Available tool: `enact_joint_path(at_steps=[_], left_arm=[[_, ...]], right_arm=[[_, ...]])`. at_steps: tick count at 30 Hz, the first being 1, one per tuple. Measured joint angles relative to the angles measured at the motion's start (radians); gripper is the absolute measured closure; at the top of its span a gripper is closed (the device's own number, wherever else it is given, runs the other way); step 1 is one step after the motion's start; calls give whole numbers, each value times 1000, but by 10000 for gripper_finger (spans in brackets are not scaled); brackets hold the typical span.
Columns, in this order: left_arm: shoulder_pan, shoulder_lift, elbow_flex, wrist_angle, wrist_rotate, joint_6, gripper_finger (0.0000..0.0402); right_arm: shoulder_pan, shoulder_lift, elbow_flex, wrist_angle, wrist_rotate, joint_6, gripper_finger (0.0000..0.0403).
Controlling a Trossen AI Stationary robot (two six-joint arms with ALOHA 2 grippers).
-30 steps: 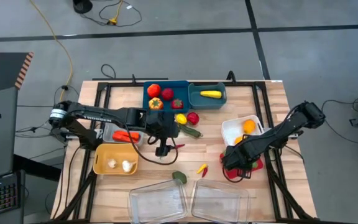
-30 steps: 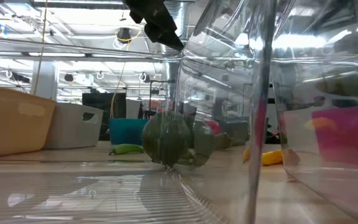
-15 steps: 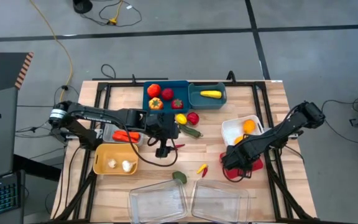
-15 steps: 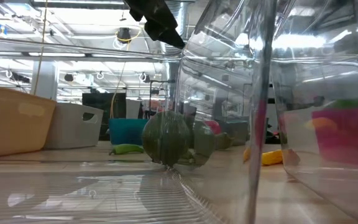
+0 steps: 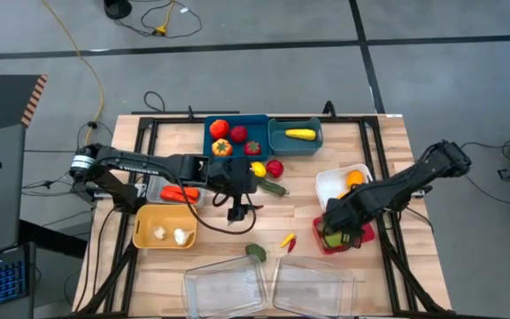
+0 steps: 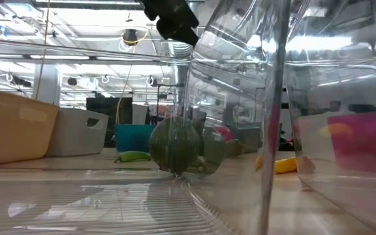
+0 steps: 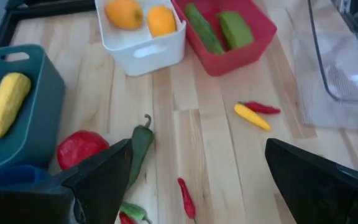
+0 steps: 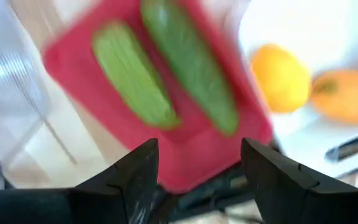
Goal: Sort produce into baskets
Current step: Put the tomato into the blue bin
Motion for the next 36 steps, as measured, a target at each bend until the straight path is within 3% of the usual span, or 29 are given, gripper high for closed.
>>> enact_joint_path(at_steps=[5,11,19,27,31,36], left_arm=[[0,-1,0,54,-8,-2,48],[0,-1,31,67,-9,15,48],[0,-73,81,-1,-19,28,49],[0,-246,81,-196,-99,14,49],[-3,-330,-5,-196,-91,-14,49],[-4,-443,-213,-81,-92,-85,49]], right_arm=[[-39,-64,34,59,155,-13,148],[-98,-95,36,294,312,-186,148],[-172,-63,36,613,328,-394,148],[-220,6,36,643,322,-477,147],[-249,66,36,655,401,-397,147],[-291,119,36,649,393,-394,147]])
